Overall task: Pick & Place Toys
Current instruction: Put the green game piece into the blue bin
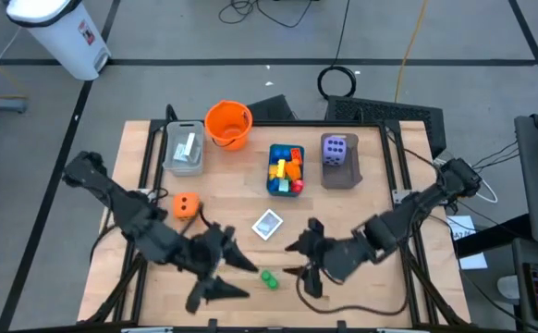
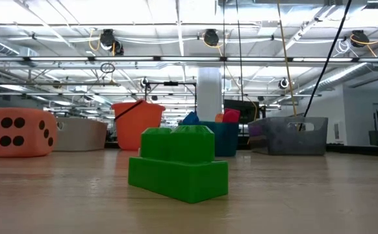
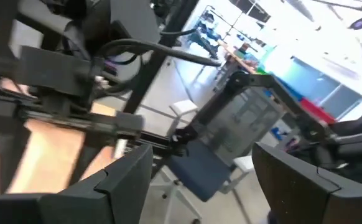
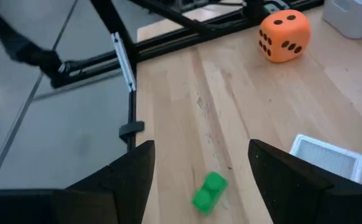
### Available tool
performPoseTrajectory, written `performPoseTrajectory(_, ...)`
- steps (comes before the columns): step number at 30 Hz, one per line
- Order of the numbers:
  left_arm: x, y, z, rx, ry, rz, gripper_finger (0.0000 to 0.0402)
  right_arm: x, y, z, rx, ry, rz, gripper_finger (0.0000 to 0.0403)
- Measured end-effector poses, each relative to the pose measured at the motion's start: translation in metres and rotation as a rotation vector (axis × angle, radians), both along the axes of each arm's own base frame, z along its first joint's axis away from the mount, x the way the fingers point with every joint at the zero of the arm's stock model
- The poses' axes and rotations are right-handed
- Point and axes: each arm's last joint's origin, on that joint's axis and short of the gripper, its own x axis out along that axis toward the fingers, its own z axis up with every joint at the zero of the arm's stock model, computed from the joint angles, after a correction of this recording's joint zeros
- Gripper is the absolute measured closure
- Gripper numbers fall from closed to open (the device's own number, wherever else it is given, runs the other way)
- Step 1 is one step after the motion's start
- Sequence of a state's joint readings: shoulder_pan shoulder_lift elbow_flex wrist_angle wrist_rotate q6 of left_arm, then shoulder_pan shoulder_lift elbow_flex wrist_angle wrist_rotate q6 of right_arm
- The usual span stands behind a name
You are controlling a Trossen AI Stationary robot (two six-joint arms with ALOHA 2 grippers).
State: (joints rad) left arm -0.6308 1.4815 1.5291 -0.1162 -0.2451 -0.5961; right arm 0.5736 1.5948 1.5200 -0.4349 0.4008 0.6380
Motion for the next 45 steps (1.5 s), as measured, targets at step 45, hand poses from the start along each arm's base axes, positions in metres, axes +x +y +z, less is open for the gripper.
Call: performPoseTrajectory(45,0.019,0.000,-0.008,-0.033,-0.023,0.082,0.0117,0.061,0.045,-0.214,-0.001,0.360,-0.255,0.0221)
